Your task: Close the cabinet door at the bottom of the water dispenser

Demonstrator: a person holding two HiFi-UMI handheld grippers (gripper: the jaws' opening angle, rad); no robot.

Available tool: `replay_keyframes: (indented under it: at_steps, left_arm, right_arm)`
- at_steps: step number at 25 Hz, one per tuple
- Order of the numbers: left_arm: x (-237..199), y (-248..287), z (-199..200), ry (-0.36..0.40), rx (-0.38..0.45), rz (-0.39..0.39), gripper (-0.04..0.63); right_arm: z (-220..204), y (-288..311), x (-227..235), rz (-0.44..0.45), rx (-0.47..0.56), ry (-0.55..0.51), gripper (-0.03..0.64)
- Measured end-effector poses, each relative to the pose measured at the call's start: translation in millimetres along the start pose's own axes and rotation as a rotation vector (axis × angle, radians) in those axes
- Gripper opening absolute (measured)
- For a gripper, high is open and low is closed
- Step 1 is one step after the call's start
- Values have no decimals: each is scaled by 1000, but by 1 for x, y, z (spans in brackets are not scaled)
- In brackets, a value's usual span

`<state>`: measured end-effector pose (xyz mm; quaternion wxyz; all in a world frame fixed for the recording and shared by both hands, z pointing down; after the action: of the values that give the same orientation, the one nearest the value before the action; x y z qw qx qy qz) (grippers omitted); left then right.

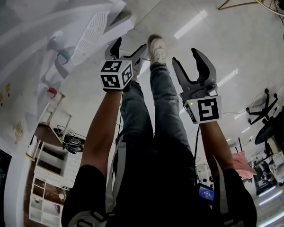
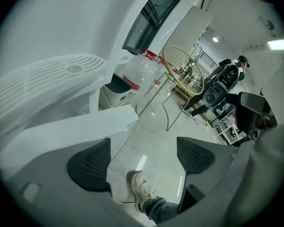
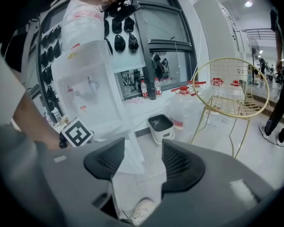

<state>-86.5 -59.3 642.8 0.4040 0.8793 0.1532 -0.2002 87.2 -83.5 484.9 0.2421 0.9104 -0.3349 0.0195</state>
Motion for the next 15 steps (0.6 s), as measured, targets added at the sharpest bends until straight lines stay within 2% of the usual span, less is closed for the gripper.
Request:
replay_keyframes:
  at_steps: [15]
  left_arm:
    - [-6, 26, 26, -7, 26, 31, 449]
  right_arm:
    - [0, 11, 20, -7, -13, 21, 241]
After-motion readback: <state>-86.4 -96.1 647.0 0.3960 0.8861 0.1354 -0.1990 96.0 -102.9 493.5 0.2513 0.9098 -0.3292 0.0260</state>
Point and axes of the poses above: the fingertips, and each gripper's own axes: y forward along the fingers, x to its right, z out of its top, the point moved 4 cm from there along -y, backward along the fingers, and after that the axes turned 9 degrees about x, right-handed, at the moved point
